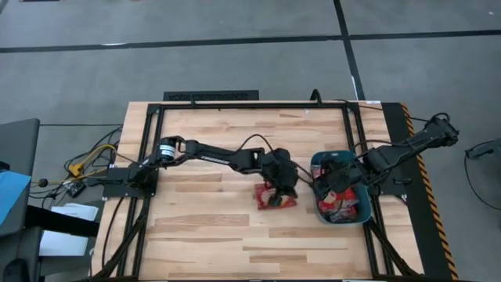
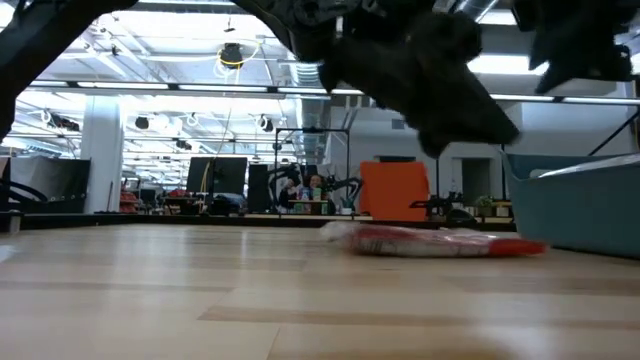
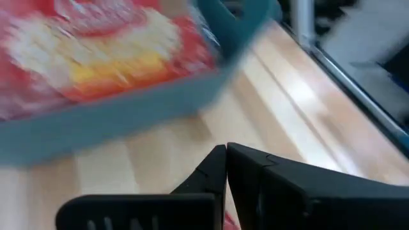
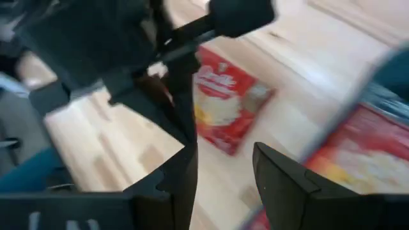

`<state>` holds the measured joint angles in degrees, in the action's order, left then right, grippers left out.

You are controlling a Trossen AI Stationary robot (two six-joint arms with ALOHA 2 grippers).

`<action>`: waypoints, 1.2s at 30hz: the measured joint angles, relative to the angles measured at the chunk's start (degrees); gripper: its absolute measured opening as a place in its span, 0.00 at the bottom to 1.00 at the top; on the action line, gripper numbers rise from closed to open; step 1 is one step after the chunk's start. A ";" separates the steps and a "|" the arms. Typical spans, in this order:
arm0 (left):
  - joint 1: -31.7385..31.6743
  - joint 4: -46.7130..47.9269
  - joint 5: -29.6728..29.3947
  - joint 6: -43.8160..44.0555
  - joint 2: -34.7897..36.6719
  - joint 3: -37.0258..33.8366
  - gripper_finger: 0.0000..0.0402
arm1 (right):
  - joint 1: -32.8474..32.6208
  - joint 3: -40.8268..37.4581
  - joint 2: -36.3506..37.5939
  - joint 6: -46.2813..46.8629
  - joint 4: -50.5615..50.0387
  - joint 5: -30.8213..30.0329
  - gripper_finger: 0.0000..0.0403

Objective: Sort popcorn bags into baskets
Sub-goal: Adjust the popcorn bag into the bin, then stack the popcorn bag into the blue bin

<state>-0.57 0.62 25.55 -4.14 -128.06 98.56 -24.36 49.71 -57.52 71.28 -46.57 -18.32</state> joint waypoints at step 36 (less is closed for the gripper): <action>0.96 -2.19 -13.71 25.63 87.31 -74.61 0.00 | 15.36 24.76 -42.95 -56.10 3.57 13.62 0.44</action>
<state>0.38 -1.57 11.83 21.49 -40.74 23.96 -9.00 74.47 -100.47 15.19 -43.00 -4.69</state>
